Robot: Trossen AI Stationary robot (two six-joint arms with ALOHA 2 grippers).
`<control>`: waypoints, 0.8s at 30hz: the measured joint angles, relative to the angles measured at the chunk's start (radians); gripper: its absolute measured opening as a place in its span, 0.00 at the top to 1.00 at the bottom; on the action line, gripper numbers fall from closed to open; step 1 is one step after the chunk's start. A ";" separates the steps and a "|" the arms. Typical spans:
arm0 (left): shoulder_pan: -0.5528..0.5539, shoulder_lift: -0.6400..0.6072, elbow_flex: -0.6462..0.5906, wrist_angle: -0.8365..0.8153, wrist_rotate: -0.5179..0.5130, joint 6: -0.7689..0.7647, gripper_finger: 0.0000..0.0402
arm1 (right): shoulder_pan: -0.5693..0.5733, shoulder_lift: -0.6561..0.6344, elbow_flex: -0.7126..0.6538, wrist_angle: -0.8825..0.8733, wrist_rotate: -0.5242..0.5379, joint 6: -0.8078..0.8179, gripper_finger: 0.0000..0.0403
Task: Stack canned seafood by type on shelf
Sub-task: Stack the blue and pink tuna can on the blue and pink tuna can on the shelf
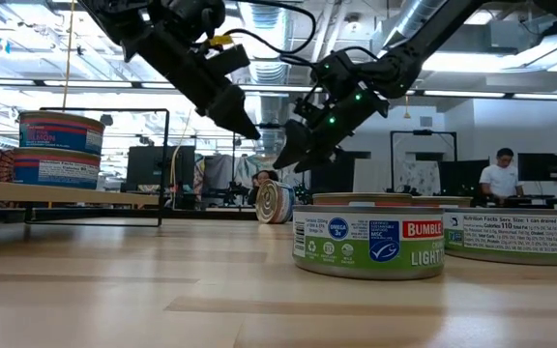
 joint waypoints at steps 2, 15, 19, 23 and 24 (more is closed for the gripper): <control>-0.002 0.000 0.000 0.005 0.000 -0.002 0.30 | 0.000 0.007 0.000 0.005 -0.003 0.000 0.06; -0.004 0.000 0.000 0.031 0.001 -0.026 0.30 | 0.007 0.050 0.002 0.037 -0.030 0.013 0.06; -0.006 0.000 0.000 0.032 0.002 -0.031 0.30 | 0.007 0.085 0.008 0.042 -0.034 0.021 0.06; -0.009 0.000 0.000 0.024 0.002 -0.040 0.30 | 0.004 0.115 0.033 0.054 -0.037 0.031 0.06; -0.010 0.000 0.000 0.019 0.001 -0.043 0.30 | 0.001 0.116 0.033 0.037 -0.039 0.031 0.06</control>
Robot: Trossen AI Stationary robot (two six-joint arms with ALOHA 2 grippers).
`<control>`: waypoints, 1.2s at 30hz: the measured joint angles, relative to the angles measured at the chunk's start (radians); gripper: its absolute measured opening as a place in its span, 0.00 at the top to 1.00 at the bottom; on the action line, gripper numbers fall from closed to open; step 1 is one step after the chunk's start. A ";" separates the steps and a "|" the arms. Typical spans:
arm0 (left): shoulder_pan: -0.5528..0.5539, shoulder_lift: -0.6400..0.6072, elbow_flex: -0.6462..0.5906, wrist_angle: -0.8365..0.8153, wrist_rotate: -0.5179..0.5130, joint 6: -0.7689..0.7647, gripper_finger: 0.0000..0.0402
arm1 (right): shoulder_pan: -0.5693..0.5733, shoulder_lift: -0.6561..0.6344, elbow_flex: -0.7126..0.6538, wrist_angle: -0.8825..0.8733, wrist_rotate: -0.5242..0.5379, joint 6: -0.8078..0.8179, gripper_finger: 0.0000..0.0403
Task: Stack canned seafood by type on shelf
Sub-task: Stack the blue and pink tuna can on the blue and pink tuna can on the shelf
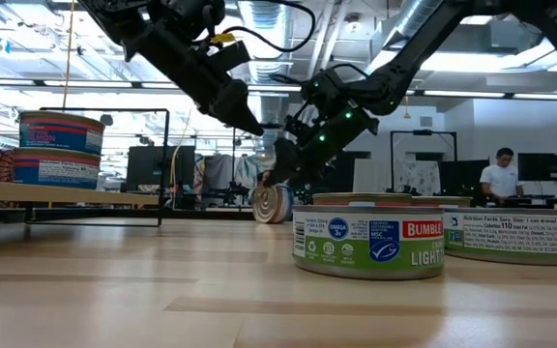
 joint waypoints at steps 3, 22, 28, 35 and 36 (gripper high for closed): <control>-0.002 0.000 0.000 -0.012 0.001 -0.015 0.30 | -0.003 0.019 0.016 0.014 -0.009 0.000 0.06; -0.041 -0.151 0.000 -0.142 -0.021 -0.071 0.30 | 0.028 0.033 0.158 -0.095 0.030 -0.084 0.08; -0.078 -0.173 0.000 -0.188 -0.020 -0.101 0.30 | 0.028 0.033 0.212 -0.105 0.030 -0.048 0.03; -0.118 -0.174 0.000 -0.193 -0.047 -0.102 0.30 | 0.014 0.033 0.214 -0.085 0.106 -0.061 0.01; -0.121 -0.174 0.000 -0.193 -0.047 -0.106 0.30 | 0.010 0.033 0.214 -0.085 0.107 -0.061 0.01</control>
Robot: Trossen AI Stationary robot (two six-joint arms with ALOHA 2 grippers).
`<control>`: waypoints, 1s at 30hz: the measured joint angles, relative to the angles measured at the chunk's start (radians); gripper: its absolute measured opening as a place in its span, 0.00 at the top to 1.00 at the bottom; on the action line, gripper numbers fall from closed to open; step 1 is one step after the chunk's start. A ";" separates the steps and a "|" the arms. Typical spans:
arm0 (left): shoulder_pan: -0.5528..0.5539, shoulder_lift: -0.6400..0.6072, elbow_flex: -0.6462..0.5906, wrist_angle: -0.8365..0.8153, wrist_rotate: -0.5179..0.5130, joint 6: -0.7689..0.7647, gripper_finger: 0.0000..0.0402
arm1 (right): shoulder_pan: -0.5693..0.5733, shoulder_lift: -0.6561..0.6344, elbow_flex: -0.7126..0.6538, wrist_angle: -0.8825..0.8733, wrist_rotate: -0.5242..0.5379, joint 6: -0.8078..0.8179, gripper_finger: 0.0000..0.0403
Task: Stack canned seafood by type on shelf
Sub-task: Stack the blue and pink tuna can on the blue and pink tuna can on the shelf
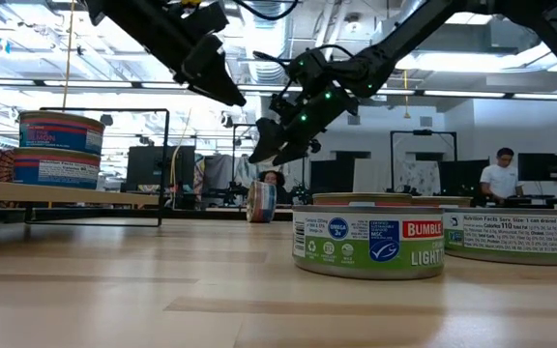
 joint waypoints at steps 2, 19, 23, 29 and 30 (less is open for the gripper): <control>-0.004 0.000 0.000 0.000 0.000 -0.011 0.30 | -0.007 0.001 0.000 0.001 0.001 0.007 0.01; -0.017 0.000 0.000 0.000 -0.001 -0.047 0.30 | 0.001 0.097 0.001 0.016 -0.003 0.140 0.01; -0.017 0.000 0.000 0.000 -0.001 -0.048 0.30 | -0.014 0.097 0.001 0.008 -0.028 0.143 0.05; -0.017 0.000 0.000 -0.011 -0.001 -0.075 0.30 | -0.020 0.097 0.001 0.005 -0.052 0.136 0.12; -0.017 0.000 0.000 -0.017 -0.001 -0.080 0.30 | -0.019 0.097 0.001 0.004 -0.052 0.133 0.13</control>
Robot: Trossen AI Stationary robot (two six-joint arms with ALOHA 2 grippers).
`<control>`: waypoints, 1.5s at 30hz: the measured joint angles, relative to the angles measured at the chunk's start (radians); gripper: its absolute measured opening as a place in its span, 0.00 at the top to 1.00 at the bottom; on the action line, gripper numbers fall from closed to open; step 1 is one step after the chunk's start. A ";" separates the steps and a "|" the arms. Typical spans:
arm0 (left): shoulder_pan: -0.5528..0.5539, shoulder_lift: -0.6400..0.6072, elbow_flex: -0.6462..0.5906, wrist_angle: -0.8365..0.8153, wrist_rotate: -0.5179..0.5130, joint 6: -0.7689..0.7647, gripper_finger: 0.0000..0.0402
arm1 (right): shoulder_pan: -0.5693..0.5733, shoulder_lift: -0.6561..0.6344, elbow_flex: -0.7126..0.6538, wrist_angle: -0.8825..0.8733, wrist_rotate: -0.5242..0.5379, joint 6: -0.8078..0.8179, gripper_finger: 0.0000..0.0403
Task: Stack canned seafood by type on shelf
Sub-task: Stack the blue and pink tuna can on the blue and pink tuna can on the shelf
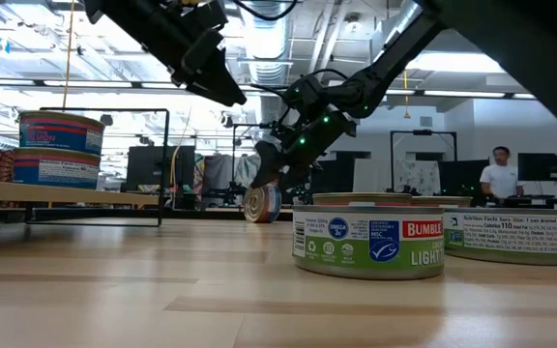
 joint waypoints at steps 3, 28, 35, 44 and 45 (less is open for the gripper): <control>0.000 0.000 0.000 -0.008 0.000 -0.009 0.30 | 0.000 0.000 0.000 0.000 -0.012 -0.028 0.17; 0.000 0.000 0.000 -0.033 0.000 0.023 0.30 | -0.002 -0.016 0.000 -0.216 -0.152 -0.168 0.48; 0.000 0.000 0.000 -0.038 0.013 0.034 0.30 | 0.026 -0.039 0.002 -0.340 -0.160 -0.228 0.46; 0.002 0.008 0.000 -0.047 0.080 -0.022 0.30 | 0.090 -0.162 -0.002 -0.545 -0.284 -0.341 0.48; 0.002 0.014 0.000 -0.043 0.082 -0.039 0.30 | 0.102 -0.180 -0.002 -0.546 -0.284 -0.350 0.48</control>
